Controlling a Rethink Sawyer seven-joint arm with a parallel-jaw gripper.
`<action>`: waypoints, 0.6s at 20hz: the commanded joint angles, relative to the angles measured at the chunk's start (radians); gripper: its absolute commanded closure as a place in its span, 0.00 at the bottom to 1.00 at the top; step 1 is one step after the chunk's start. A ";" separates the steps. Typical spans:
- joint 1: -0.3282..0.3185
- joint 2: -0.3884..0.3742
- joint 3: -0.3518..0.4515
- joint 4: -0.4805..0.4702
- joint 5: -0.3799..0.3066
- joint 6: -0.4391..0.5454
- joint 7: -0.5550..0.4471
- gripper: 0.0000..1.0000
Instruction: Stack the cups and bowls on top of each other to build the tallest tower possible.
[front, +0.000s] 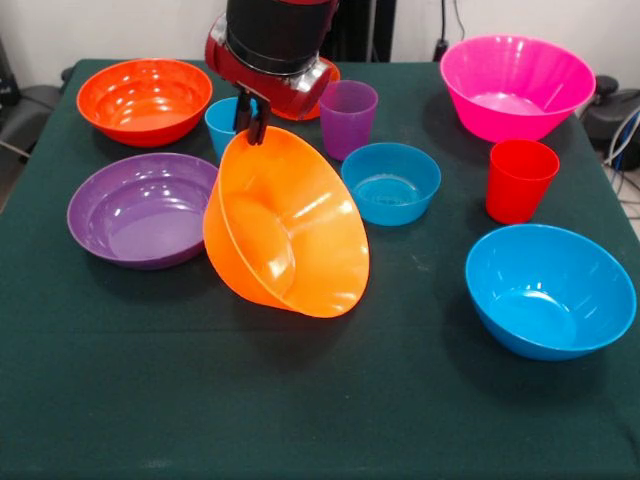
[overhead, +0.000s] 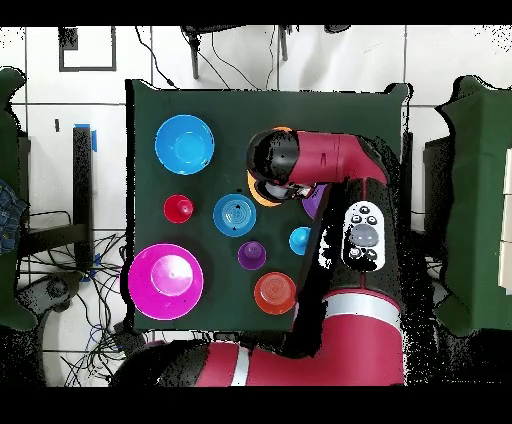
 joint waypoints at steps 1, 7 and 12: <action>-0.078 -0.047 0.121 0.071 -0.003 0.061 -0.234 1.00; -0.082 -0.039 0.118 0.063 -0.029 0.063 -0.203 1.00; -0.090 -0.042 0.130 0.058 -0.020 0.128 -0.210 1.00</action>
